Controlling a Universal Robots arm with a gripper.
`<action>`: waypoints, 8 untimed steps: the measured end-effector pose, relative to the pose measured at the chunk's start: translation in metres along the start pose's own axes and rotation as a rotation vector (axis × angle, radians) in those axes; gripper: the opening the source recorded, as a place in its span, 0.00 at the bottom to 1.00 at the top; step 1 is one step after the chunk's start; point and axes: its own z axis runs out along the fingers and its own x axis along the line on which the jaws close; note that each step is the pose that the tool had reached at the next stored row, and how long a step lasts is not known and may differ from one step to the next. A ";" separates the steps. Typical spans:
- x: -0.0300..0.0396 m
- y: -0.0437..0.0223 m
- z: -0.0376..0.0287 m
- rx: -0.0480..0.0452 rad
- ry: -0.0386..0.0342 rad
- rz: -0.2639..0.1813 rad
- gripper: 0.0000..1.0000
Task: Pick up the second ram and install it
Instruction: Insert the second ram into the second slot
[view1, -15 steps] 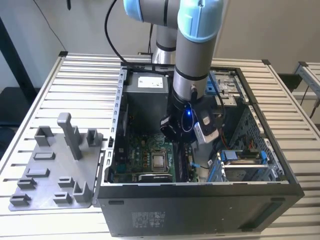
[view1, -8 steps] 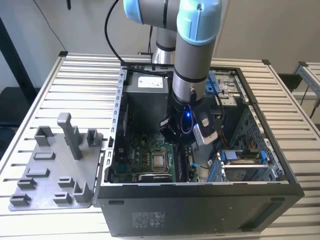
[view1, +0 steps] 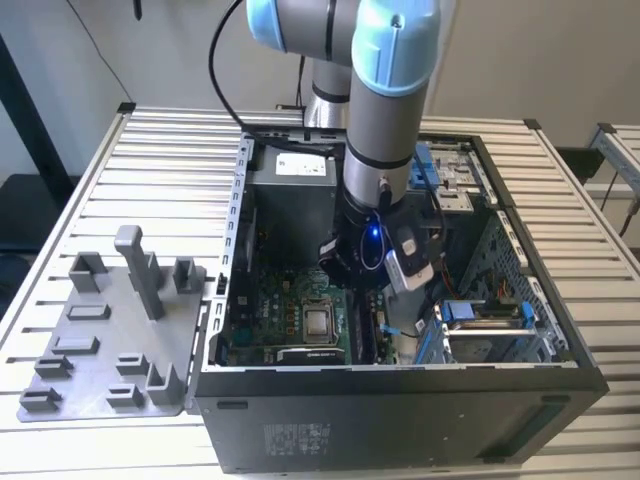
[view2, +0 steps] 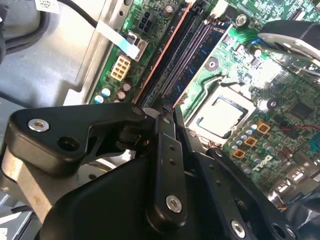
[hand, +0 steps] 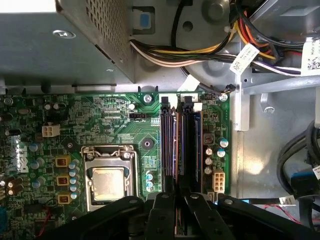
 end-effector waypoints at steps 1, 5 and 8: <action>0.0004 0.0000 0.0002 0.0002 0.0001 -0.002 0.14; 0.0007 0.0001 0.0018 0.0000 0.0000 -0.006 0.14; 0.0003 0.0002 0.0021 -0.0001 -0.0001 -0.006 0.14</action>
